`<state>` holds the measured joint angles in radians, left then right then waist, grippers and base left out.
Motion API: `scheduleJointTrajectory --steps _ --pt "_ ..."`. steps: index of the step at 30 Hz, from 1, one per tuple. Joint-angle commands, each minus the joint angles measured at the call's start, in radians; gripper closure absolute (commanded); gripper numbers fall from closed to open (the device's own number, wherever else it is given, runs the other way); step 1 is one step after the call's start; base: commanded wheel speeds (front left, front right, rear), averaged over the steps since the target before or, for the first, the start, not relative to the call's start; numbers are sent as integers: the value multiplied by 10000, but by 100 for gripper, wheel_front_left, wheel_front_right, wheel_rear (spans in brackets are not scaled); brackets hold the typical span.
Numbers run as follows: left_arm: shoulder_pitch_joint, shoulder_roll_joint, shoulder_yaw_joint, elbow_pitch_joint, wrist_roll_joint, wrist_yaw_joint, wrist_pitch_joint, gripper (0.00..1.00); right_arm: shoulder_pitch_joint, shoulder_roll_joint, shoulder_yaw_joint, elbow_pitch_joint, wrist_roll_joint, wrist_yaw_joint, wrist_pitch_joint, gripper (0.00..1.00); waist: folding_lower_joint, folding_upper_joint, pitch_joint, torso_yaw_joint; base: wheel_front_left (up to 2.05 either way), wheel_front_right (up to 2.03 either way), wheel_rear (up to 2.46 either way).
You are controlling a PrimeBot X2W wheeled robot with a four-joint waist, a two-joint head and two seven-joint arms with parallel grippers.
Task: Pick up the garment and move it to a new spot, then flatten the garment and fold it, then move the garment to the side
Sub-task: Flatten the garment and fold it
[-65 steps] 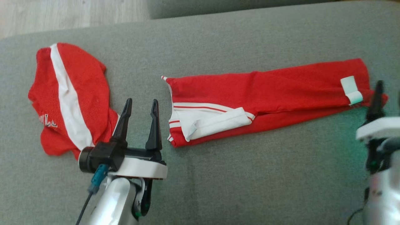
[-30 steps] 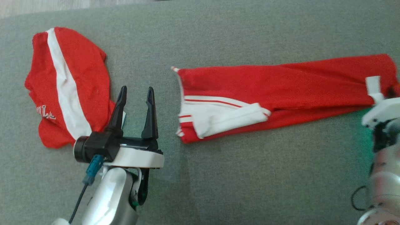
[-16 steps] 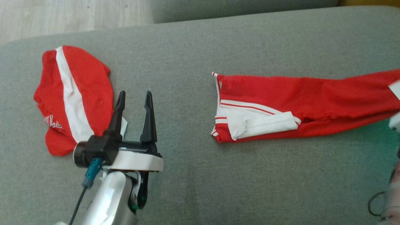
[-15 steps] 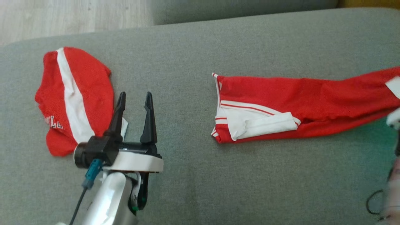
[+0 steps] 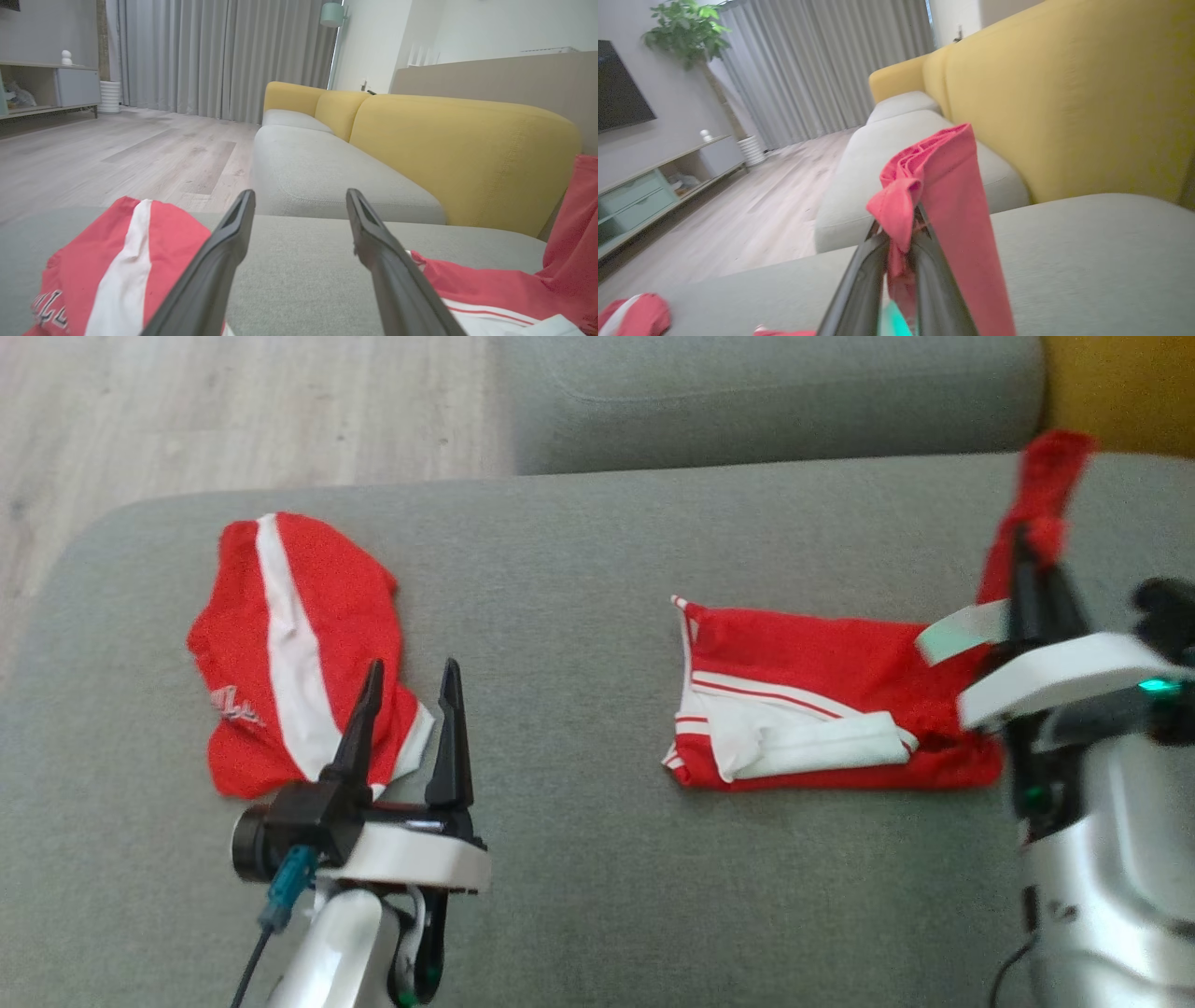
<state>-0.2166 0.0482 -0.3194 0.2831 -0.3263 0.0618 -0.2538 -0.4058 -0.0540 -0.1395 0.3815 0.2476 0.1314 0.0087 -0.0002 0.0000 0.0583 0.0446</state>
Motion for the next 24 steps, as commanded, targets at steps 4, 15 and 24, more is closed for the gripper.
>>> scheduleJointTrajectory --steps 4,15,24 --pt "-156 20 200 -262 -39 24 -80 0 41 35 1670 -400 728 -7 -81 100 2 0 -176 415 0 0 0" --pt "-236 20 -16 -202 -35 5 -80 0 143 36 4237 1433 1296 -7 -779 100 2 0 39 1020 0 0 0" --pt "-262 20 -106 -81 -99 45 -80 0 -79 37 5506 3046 1711 -7 -1071 0 2 0 199 1147 0 0 0"
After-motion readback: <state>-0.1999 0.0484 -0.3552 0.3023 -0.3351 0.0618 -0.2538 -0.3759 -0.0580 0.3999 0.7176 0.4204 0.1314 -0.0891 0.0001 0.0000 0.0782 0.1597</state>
